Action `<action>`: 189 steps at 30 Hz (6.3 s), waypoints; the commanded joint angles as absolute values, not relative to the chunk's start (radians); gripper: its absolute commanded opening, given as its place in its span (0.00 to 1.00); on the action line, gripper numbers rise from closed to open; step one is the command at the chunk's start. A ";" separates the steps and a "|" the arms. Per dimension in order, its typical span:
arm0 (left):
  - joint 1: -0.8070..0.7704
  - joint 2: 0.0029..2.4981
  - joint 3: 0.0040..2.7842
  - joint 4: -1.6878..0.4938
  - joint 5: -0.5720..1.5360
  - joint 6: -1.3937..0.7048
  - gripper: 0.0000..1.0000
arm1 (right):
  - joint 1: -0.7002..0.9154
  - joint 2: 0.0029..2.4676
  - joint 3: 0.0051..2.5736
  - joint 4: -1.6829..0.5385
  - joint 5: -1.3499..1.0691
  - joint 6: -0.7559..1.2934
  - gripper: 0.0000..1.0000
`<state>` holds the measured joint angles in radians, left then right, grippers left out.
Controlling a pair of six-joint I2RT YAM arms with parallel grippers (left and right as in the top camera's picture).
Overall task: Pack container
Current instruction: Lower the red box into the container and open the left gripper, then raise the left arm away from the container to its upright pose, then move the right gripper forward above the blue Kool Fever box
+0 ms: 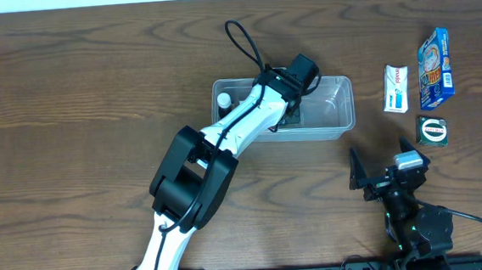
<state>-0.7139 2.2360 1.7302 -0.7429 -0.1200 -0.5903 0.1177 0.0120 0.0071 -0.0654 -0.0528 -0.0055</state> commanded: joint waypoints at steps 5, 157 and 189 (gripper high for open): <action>-0.705 2.246 1.752 -0.770 -0.144 -0.549 0.06 | 0.099 0.006 0.005 -0.068 -0.057 -0.016 0.99; -0.276 1.516 1.764 -0.886 -0.387 -0.430 0.98 | -0.445 1.302 1.238 -0.495 -0.098 -0.477 0.99; -0.276 1.516 1.764 -0.886 -0.387 -0.430 0.98 | -0.471 1.722 1.236 -0.328 -0.223 -0.284 0.96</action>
<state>-0.2802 1.5185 1.7565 -0.8860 -0.3702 -0.4438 -0.4683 1.6711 1.2209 -0.3386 -0.1833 -0.3557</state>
